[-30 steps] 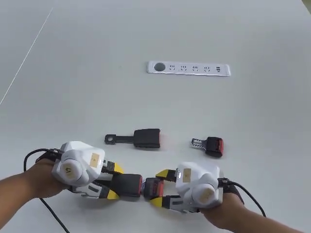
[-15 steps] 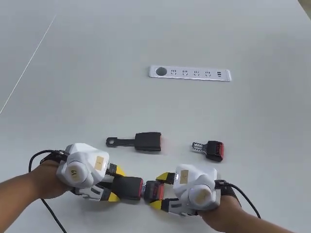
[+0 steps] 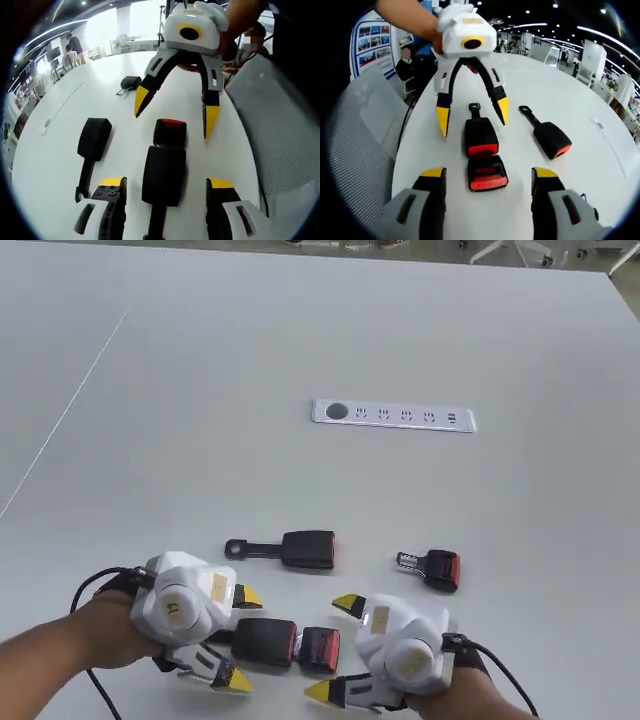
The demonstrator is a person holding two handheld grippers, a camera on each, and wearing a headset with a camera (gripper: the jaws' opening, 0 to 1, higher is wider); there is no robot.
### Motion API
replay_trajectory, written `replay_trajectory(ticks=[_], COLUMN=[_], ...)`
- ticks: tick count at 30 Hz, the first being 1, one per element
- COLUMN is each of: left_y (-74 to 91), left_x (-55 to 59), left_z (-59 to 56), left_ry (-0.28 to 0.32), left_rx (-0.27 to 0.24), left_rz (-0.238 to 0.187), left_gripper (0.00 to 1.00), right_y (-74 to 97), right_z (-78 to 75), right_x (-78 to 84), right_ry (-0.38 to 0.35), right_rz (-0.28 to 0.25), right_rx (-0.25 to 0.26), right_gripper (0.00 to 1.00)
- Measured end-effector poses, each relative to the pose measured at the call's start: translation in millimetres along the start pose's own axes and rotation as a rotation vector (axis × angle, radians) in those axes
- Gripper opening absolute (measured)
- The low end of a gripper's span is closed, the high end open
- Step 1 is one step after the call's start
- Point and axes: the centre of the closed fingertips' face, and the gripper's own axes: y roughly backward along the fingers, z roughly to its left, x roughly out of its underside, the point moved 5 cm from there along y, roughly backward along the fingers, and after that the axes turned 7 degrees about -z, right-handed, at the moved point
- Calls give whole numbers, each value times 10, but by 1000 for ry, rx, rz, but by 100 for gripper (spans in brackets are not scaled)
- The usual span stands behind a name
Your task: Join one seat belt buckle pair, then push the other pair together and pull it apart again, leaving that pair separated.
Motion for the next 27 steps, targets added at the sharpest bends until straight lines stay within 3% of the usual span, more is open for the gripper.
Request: replay_trajectory(ticks=[6,12,20,27], left_y=[63,95,142,170], left_x=[-164,-322,-481,-555], left_z=[-34,18,157,381], left_ry=[-4,-5,-23,-20], left_rx=[-23,-64,-101,-125], left_rz=[-24,-50,-87,-99], left_gripper=[77,83,86,87], right_y=[166,357,625,830], right_z=[-68,-157,-327,-572], right_x=[-16,-1,74,238], right_ry=[-46,-57,-69,-84], right_rz=[-16,-26,-33,-7], right_rx=[49,88,139,155], right_gripper=[73,78,79,84])
